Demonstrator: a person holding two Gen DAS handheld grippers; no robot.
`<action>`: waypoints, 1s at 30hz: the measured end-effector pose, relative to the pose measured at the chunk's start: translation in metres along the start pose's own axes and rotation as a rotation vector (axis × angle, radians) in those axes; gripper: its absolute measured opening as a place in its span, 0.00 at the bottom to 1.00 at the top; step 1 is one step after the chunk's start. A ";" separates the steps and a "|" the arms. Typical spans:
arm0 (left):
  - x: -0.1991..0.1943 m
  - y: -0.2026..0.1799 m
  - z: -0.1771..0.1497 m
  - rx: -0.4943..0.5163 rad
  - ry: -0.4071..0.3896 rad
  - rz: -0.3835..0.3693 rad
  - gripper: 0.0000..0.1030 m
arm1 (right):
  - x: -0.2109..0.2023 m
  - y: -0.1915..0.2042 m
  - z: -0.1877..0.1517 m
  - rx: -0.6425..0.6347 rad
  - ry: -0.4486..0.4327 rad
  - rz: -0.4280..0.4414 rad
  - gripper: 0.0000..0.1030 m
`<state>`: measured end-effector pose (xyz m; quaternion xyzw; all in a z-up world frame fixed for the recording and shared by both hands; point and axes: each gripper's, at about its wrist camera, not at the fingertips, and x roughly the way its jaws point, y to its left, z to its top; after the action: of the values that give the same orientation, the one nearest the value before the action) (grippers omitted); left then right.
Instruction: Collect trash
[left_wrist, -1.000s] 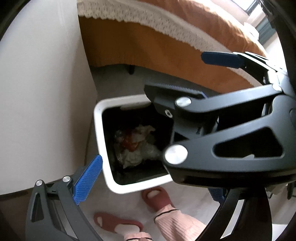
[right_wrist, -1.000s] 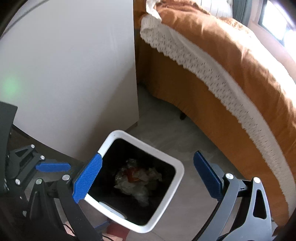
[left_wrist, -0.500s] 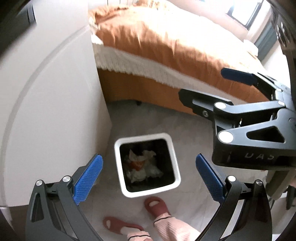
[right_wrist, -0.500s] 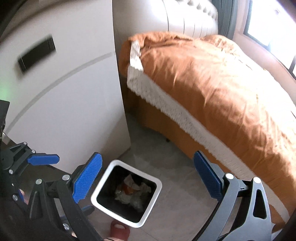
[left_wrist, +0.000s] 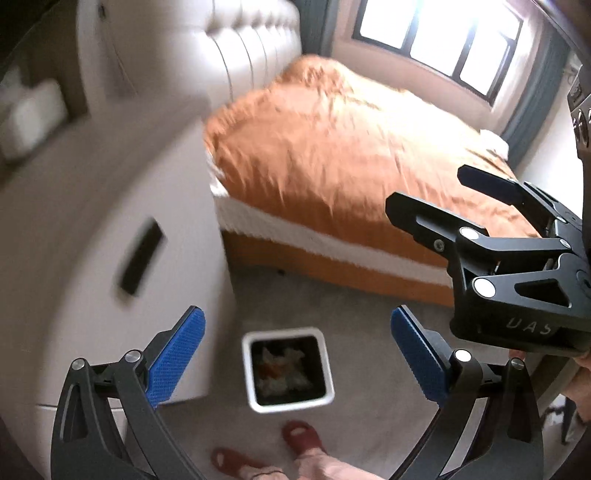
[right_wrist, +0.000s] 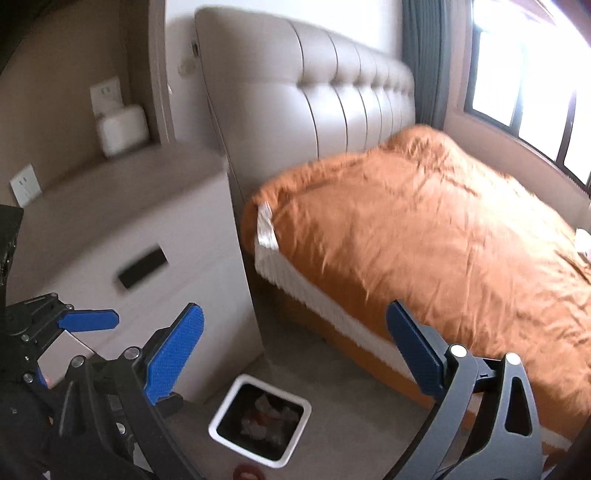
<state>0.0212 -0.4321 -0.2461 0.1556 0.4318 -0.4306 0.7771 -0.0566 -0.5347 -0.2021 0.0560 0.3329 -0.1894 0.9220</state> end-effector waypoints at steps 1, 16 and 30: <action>-0.011 0.001 0.003 -0.005 -0.018 0.013 0.96 | -0.006 0.002 0.009 0.001 -0.018 0.017 0.96; -0.233 0.078 -0.006 -0.245 -0.330 0.378 0.95 | -0.116 0.140 0.119 -0.145 -0.322 0.384 0.96; -0.394 0.195 -0.115 -0.371 -0.439 0.607 0.95 | -0.178 0.339 0.117 -0.231 -0.347 0.550 0.96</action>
<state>0.0154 -0.0374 -0.0215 0.0377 0.2609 -0.1199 0.9571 0.0180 -0.1940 -0.0067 0.0059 0.1630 0.0986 0.9817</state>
